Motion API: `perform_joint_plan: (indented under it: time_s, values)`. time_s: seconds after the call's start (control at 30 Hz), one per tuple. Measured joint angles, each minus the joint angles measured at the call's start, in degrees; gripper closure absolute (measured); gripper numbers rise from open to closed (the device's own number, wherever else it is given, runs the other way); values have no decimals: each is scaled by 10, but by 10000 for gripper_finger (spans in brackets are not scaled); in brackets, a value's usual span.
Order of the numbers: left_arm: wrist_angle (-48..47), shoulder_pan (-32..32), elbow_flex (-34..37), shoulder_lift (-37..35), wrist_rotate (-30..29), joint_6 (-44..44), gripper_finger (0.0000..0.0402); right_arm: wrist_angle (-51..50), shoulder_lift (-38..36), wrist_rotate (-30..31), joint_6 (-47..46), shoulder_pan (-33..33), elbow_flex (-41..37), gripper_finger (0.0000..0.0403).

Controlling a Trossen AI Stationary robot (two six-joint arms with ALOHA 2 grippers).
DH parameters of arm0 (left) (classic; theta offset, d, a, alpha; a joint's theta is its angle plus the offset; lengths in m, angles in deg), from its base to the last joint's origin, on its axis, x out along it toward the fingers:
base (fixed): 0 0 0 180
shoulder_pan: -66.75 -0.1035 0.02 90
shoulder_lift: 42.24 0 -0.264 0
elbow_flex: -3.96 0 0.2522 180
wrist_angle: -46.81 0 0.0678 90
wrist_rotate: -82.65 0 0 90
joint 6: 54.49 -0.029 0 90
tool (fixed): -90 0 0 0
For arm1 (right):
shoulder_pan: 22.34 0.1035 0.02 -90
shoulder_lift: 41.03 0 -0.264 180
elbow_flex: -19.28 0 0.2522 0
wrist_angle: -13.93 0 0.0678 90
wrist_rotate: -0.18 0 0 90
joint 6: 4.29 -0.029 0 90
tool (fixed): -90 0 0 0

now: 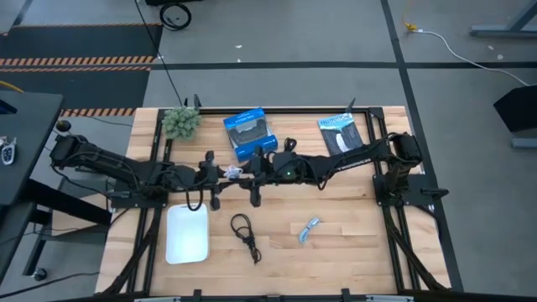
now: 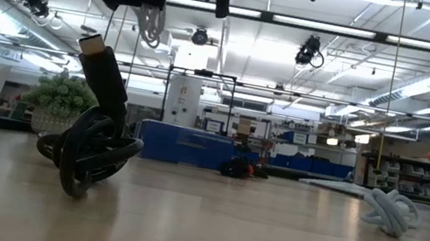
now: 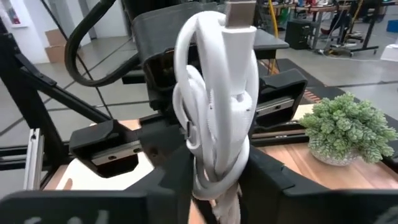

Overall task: Pick and place USB-C Cables
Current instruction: Put the white charger cable into the white bin

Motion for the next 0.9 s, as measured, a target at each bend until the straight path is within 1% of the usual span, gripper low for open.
perform_joint_plan:
  time_s: [0.1,0.2,0.3,0.4,0.5,0.63,0.73,0.83,0.9]
  values:
    - [-5,0,0,-10,-3,8,370,-51,-24,-10,0,0,0,243]
    - [-28,-1,-2,-49,-22,13,373,-122,-64,-22,-1,5,0,221]
    - [-121,0,-26,-92,-19,22,373,-176,-101,-27,0,21,0,205]
    - [-217,9,-61,-121,40,3,366,-224,-128,-12,8,38,0,197]
    - [-307,29,-91,-122,112,-5,358,-263,-147,33,18,53,0,197]
    - [-427,80,-122,-110,194,-4,360,-306,-161,95,21,63,0,199]
    - [-510,129,-141,-97,243,37,362,-323,-161,119,21,63,0,199]
    - [-549,182,-172,-77,263,88,362,-322,-154,124,21,59,0,199]
    - [-574,220,-192,-57,248,101,362,-321,-148,123,21,56,0,199]
